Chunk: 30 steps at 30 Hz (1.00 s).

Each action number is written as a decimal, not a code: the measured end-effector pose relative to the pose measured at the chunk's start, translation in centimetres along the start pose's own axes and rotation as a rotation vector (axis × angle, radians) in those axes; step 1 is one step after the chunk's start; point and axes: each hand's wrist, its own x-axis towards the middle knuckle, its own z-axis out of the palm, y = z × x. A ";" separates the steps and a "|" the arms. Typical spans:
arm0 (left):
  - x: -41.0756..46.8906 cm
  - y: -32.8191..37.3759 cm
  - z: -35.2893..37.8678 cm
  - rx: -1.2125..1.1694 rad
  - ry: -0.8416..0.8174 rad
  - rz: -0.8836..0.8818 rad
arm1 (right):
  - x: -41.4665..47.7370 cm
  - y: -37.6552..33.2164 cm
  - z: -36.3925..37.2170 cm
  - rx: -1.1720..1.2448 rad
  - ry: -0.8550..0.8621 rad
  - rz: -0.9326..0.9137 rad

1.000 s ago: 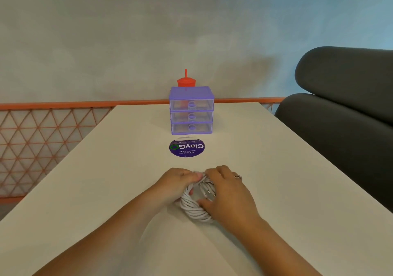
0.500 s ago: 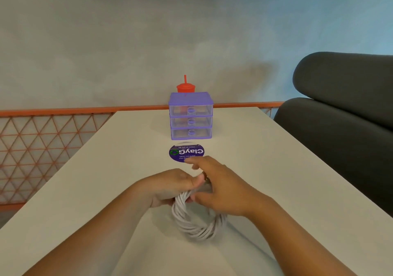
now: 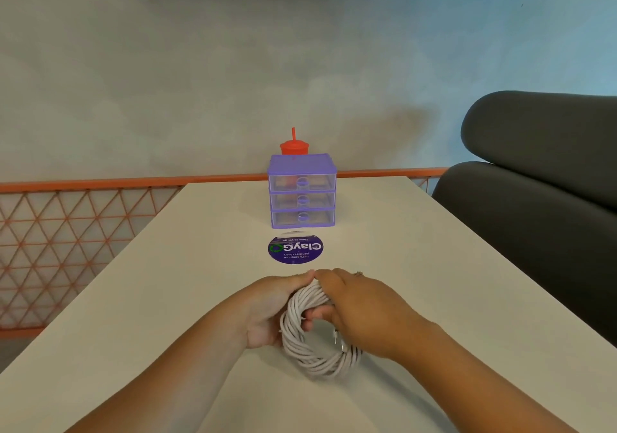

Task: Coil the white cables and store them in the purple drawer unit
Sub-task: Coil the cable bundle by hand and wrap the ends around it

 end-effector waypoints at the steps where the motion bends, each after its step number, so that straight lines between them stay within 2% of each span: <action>1: -0.1 0.1 0.5 -0.015 0.047 0.010 | 0.0 -0.3 0.0 -0.072 0.025 -0.018; 4: 0.3 0.5 2.0 0.007 0.331 0.144 | 0.3 -1.1 0.0 -0.093 0.066 -0.008; 6: 0.4 0.8 2.4 0.108 0.493 0.229 | 0.3 -1.5 -0.6 0.087 0.058 0.050; 8: 0.5 1.2 2.5 0.190 0.583 0.297 | 0.5 -1.3 -1.3 0.289 -0.009 0.074; 12: -0.2 2.0 2.4 0.286 0.602 0.476 | 0.8 -0.5 -2.2 0.746 -0.052 0.077; 17: -1.4 2.8 3.0 0.185 0.601 0.619 | 0.2 0.4 -1.9 1.418 -0.094 0.074; 19: -1.8 2.9 3.5 0.148 0.618 0.683 | 0.0 0.3 -1.2 1.748 -0.139 0.017; 21: -2.0 2.9 4.0 0.133 0.638 0.746 | -0.3 0.0 -0.6 1.941 -0.150 -0.046; 24: -2.0 2.6 4.4 0.134 0.642 0.764 | -0.6 -0.2 -0.3 1.987 -0.120 -0.009; 28: -1.7 3.1 3.9 0.104 0.590 0.638 | -1.3 0.2 -1.7 1.810 -0.009 0.050; 30: -1.9 3.8 3.4 0.102 0.567 0.573 | -1.6 0.8 -2.3 1.712 0.018 0.013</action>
